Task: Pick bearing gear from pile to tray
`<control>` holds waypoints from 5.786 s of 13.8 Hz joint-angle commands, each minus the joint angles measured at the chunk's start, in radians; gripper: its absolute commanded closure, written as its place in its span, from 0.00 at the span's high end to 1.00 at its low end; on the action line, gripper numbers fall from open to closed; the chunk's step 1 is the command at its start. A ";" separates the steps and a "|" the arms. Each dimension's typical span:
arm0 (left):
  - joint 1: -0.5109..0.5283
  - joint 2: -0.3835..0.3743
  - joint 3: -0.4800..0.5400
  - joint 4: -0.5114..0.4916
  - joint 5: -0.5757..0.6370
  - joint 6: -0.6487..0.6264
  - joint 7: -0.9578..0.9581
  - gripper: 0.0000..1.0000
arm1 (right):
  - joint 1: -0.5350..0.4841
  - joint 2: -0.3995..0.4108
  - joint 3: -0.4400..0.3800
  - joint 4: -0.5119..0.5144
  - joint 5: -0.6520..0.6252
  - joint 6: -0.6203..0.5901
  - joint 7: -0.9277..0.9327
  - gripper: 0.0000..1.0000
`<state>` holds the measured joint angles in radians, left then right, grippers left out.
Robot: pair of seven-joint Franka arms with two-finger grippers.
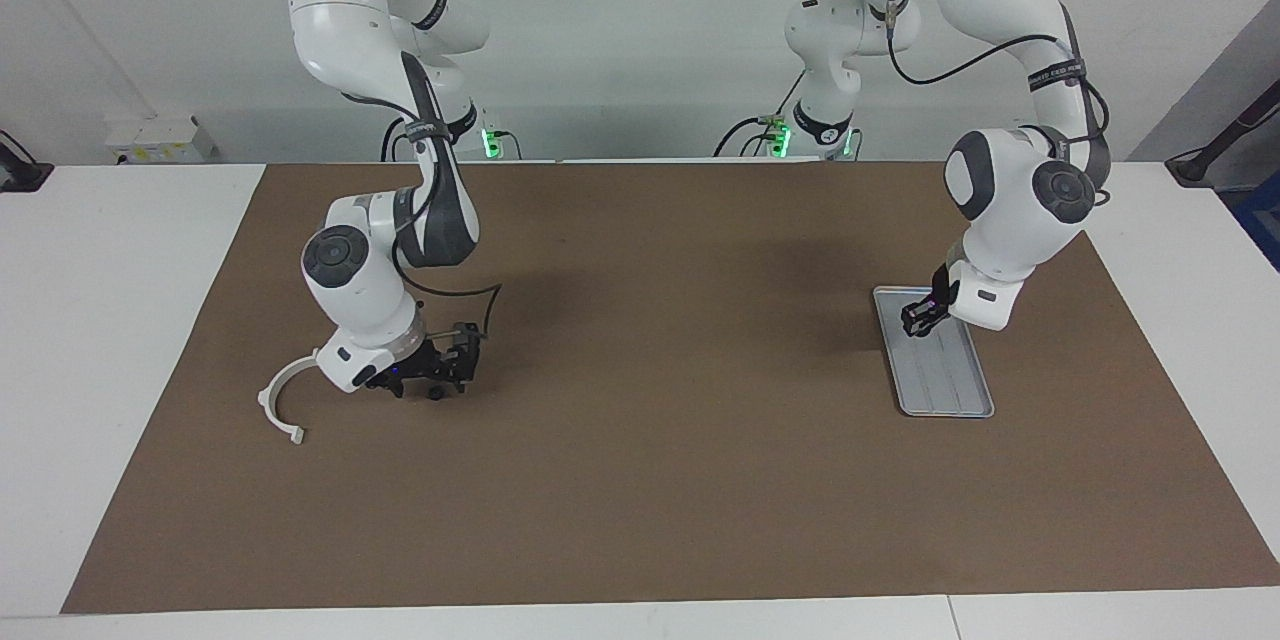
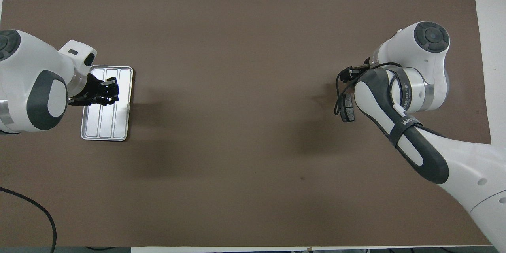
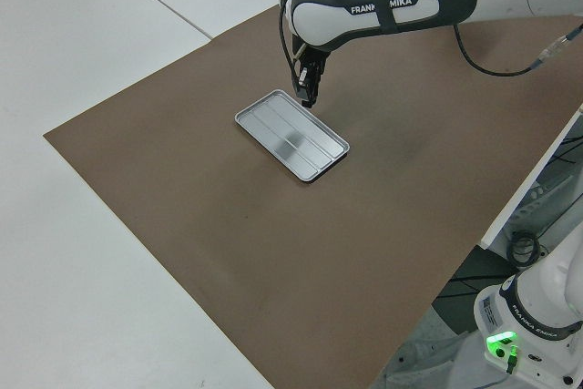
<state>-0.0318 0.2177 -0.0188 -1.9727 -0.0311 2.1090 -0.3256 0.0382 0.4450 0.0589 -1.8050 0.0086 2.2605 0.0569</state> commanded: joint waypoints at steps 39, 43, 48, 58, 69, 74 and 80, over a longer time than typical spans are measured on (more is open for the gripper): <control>-0.123 -0.064 -0.017 -0.075 0.003 0.109 -0.230 1.00 | 0.520 0.084 0.006 0.452 -0.139 -0.326 0.407 0.00; -0.117 -0.063 -0.017 -0.069 0.002 0.111 -0.233 0.69 | 0.543 0.150 0.009 0.460 -0.174 -0.228 0.449 0.00; -0.115 -0.061 -0.017 -0.066 0.000 0.111 -0.233 0.59 | 0.542 0.176 0.010 0.417 -0.171 -0.116 0.459 0.00; -0.131 -0.058 -0.018 -0.066 0.000 0.146 -0.274 1.00 | 0.526 0.185 0.012 0.302 -0.157 0.048 0.459 0.00; -0.145 -0.058 -0.018 -0.066 0.000 0.149 -0.299 1.00 | 0.512 0.199 0.015 0.233 -0.153 0.155 0.459 0.47; -0.186 -0.057 -0.018 -0.061 0.000 0.184 -0.382 0.91 | 0.523 0.193 0.013 0.268 -0.131 0.111 0.480 0.50; -0.299 0.063 -0.015 0.141 -0.006 0.077 -0.515 0.80 | 0.430 0.120 0.015 0.435 -0.133 -0.162 0.506 0.56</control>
<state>-0.2670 0.1852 -0.0486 -1.9714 -0.0329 2.2564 -0.7611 0.5431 0.6054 0.0539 -1.4167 -0.1369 2.1884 0.5602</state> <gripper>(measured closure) 0.198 0.498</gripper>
